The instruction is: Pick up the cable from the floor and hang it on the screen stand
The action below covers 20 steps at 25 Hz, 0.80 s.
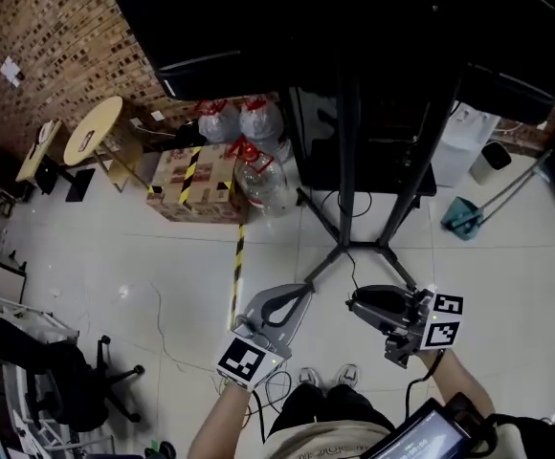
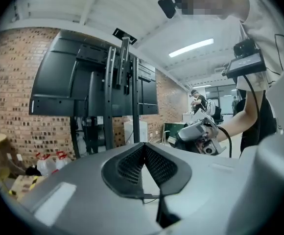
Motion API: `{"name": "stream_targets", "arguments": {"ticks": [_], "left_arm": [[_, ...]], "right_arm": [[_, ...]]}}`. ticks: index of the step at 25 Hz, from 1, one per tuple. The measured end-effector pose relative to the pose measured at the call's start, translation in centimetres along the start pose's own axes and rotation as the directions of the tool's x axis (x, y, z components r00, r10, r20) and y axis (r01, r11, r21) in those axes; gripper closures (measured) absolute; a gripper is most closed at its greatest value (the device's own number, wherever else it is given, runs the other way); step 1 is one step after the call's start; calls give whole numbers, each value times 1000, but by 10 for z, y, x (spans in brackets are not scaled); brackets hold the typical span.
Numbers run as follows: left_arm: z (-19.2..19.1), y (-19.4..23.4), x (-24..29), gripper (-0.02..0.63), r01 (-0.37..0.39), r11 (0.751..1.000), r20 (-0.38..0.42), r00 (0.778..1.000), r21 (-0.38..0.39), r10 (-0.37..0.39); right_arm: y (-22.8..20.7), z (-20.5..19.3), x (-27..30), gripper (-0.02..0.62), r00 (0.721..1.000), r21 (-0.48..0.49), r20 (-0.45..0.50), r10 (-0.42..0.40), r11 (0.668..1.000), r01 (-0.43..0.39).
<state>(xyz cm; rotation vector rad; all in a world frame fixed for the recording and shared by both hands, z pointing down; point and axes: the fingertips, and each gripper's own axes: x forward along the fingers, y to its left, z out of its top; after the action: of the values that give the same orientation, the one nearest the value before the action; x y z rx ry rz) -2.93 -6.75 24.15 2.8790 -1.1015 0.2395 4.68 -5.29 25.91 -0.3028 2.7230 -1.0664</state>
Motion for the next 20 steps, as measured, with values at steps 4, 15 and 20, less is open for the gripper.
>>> {"name": "stream_targets", "arguments": {"ticks": [4, 15, 20], "left_arm": [[43, 16, -8, 586, -5, 1000, 28, 1000, 14, 4], [112, 98, 2, 586, 43, 998, 185, 981, 45, -51], [149, 140, 11, 586, 33, 998, 242, 969, 61, -47]], "right_arm": [[30, 53, 25, 509, 1000, -101, 11, -11, 995, 12], [45, 146, 115, 509, 995, -194, 101, -22, 980, 42], [53, 186, 150, 509, 991, -306, 120, -57, 948, 91]]}}
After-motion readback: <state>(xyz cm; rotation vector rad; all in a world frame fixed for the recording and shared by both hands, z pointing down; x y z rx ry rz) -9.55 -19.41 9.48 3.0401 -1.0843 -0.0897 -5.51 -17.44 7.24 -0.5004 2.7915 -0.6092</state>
